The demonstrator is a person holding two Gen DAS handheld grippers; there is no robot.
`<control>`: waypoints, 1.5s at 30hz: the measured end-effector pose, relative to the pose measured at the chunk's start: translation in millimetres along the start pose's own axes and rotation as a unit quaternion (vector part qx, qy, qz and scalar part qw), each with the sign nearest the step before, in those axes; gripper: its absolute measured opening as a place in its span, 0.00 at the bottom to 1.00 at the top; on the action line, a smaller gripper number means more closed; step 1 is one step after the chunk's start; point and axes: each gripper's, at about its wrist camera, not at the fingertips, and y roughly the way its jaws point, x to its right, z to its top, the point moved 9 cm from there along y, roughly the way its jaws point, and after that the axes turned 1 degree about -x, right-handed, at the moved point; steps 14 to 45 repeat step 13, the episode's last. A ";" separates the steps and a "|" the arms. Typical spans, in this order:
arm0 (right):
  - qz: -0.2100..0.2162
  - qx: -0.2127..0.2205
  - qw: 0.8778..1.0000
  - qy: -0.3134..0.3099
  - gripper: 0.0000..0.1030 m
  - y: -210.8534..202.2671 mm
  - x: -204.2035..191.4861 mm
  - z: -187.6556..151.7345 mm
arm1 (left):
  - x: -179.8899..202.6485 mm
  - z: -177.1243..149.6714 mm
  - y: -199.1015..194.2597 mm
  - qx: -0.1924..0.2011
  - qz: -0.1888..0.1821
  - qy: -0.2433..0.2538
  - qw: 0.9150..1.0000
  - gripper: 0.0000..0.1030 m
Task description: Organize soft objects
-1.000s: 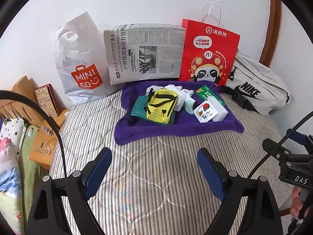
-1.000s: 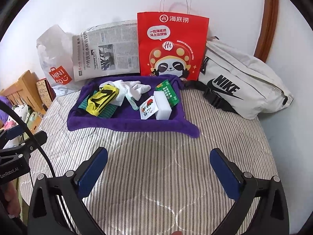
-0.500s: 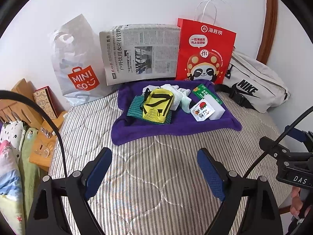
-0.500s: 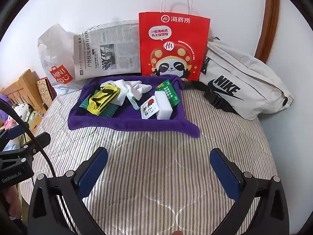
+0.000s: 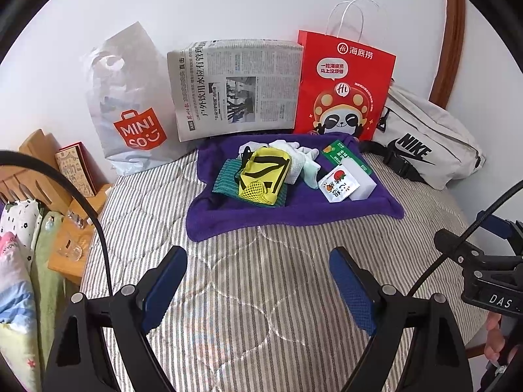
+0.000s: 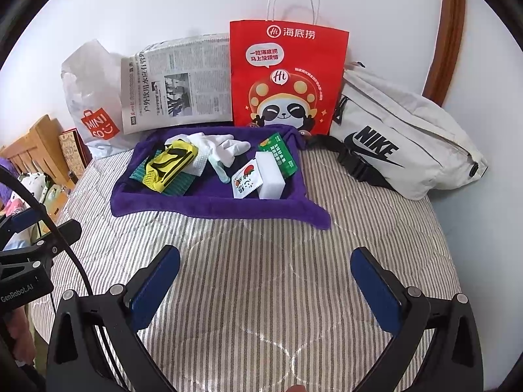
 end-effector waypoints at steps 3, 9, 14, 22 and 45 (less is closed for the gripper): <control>0.000 0.001 1.000 -0.003 1.00 -1.0 -1.6 -0.3 | 1.5 0.5 -0.8 0.003 0.000 0.000 1.000 0.86; 0.000 -0.001 1.000 -0.004 1.00 0.0 -1.9 -0.9 | 1.3 -0.4 -0.2 0.001 0.003 0.000 1.000 0.86; -0.002 -0.005 1.000 0.000 1.00 3.0 0.1 -2.0 | 1.8 -1.2 -0.1 0.003 0.004 0.001 1.000 0.86; -0.002 -0.005 1.000 0.000 1.00 3.0 0.1 -2.0 | 1.8 -1.2 -0.1 0.003 0.004 0.001 1.000 0.86; -0.002 -0.005 1.000 0.000 1.00 3.0 0.1 -2.0 | 1.8 -1.2 -0.1 0.003 0.004 0.001 1.000 0.86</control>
